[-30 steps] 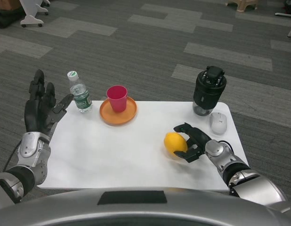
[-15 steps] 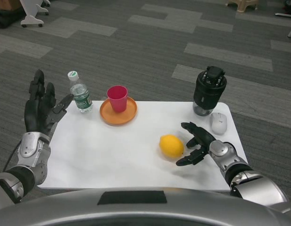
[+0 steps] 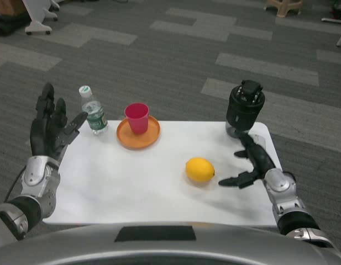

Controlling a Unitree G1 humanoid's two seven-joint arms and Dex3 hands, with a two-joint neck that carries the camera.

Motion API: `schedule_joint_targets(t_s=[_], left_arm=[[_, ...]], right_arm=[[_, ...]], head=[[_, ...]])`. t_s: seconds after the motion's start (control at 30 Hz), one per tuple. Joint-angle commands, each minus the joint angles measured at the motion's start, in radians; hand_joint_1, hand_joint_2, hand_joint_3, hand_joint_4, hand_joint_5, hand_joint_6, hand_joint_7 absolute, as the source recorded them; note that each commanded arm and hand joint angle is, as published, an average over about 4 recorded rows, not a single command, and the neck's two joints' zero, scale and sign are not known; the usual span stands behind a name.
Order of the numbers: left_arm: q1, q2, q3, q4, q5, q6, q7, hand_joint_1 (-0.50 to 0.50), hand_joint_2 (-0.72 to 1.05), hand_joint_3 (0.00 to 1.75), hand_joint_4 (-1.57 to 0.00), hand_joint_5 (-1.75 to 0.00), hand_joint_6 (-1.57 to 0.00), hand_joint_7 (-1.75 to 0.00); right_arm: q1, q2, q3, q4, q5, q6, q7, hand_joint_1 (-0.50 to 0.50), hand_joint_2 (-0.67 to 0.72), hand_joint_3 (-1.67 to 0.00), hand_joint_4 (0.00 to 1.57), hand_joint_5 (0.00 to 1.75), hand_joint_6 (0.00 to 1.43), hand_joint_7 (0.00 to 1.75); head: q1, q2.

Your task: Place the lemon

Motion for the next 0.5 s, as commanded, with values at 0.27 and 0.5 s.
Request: schedule_joint_targets(t_s=[0.27, 0.5], left_arm=[[-0.01, 0.006, 0.004, 0.009, 0.0, 0.002, -0.002, 0.5, 0.87, 0.09, 0.0, 0.0, 0.0, 0.0], [-0.01, 0.006, 0.004, 0.007, -0.001, 0.002, -0.002, 0.5, 0.87, 0.09, 0.0, 0.0, 0.0, 0.0]], right_arm=[[0.008, 0.001, 0.019, -0.063, 0.298, -0.219, -0.023, 0.04, -0.22, -0.48, 0.0, 0.78, 0.0, 0.14], [0.008, 0.0, 0.054, -0.067, 0.352, -0.252, -0.038, 0.07, -0.22, -0.48, 0.0, 0.78, 0.0, 0.14]], head=[[-0.002, 0.006], [0.006, 0.018]])
